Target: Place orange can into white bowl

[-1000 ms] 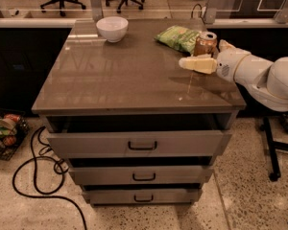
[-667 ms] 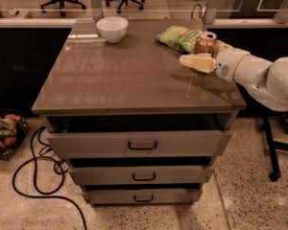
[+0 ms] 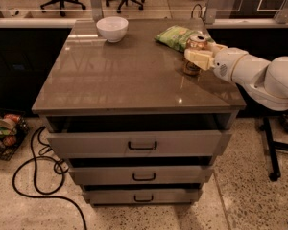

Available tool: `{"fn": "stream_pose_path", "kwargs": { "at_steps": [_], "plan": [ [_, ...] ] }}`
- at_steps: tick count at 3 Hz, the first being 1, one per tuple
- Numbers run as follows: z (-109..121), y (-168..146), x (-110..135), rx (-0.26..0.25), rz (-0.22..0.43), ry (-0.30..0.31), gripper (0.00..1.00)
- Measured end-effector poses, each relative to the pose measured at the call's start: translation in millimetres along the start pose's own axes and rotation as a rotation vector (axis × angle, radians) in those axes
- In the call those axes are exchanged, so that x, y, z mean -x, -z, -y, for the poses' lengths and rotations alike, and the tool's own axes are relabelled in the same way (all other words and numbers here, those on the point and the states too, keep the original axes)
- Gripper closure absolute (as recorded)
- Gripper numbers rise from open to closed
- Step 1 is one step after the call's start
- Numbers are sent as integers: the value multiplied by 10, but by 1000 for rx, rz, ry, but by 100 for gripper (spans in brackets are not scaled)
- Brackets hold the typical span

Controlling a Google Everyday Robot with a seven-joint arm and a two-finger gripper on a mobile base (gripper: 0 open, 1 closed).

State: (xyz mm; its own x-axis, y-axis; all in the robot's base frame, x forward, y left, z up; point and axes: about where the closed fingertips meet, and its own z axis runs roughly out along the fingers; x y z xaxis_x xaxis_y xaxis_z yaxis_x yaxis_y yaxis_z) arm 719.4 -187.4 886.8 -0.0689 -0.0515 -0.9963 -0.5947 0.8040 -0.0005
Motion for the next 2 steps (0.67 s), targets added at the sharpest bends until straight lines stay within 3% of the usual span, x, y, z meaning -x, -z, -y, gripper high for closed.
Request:
{"fn": "stream_pose_path", "kwargs": {
  "at_steps": [1, 2],
  "plan": [
    [-19, -18, 2, 4, 0, 0, 86],
    [-38, -37, 5, 8, 1, 0, 100]
  ]
}}
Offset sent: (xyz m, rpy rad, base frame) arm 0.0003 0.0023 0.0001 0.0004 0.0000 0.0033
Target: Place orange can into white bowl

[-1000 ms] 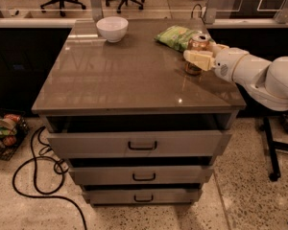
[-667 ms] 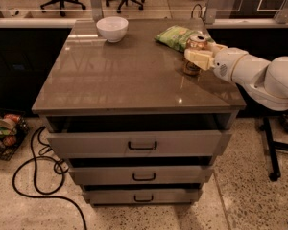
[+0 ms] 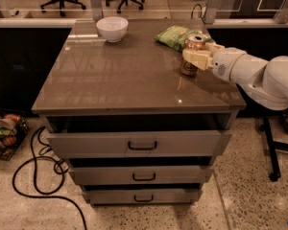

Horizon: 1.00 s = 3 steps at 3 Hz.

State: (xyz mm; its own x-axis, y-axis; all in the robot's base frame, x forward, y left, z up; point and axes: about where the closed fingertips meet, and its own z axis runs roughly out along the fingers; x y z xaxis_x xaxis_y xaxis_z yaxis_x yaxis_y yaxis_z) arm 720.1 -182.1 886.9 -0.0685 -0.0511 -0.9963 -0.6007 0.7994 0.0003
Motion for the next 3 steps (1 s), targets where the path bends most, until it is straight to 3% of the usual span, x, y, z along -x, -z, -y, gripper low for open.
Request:
{"fn": "stream_pose_path", "kwargs": {
  "at_steps": [1, 3],
  "plan": [
    [-76, -59, 170, 19, 13, 17, 100],
    [-391, -566, 1151, 88, 66, 88, 100]
  ]
}}
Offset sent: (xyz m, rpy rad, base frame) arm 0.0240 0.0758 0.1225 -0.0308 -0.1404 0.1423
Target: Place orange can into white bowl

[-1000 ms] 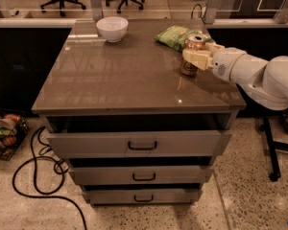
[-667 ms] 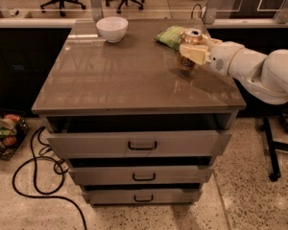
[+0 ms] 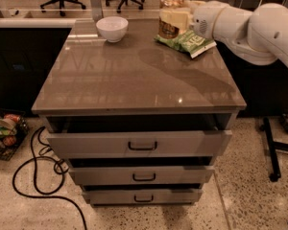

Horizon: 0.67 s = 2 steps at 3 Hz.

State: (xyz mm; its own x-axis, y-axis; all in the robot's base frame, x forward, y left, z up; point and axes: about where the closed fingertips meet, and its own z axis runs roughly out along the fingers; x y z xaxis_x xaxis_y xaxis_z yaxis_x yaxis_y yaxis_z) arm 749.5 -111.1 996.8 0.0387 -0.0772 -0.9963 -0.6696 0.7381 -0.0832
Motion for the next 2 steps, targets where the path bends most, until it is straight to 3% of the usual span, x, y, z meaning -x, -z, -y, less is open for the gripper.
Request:
{"fn": "stream_pose_path", "kwargs": {
  "at_steps": [1, 2],
  "plan": [
    [18, -469, 413, -4, 3, -8, 100],
    [10, -974, 625, -24, -16, -35, 100]
  ]
}}
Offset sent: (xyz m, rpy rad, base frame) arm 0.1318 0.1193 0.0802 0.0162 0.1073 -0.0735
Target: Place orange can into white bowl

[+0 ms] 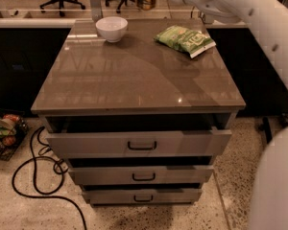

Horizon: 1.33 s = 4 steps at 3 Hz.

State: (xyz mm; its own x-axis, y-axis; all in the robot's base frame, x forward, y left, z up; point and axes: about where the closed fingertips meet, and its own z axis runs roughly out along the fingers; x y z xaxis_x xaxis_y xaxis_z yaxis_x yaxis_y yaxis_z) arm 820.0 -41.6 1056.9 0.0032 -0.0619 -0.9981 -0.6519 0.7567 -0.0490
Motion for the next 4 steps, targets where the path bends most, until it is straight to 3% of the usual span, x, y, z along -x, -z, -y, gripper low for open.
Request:
{"fn": "stream_pose_path", "kwargs": {
  "at_steps": [1, 3, 4],
  "plan": [
    [-67, -853, -53, -61, -65, -69, 100],
    [-61, -1001, -103, -60, -62, -79, 100],
    [-69, -1300, -223, -49, -51, -109, 100]
  ]
}}
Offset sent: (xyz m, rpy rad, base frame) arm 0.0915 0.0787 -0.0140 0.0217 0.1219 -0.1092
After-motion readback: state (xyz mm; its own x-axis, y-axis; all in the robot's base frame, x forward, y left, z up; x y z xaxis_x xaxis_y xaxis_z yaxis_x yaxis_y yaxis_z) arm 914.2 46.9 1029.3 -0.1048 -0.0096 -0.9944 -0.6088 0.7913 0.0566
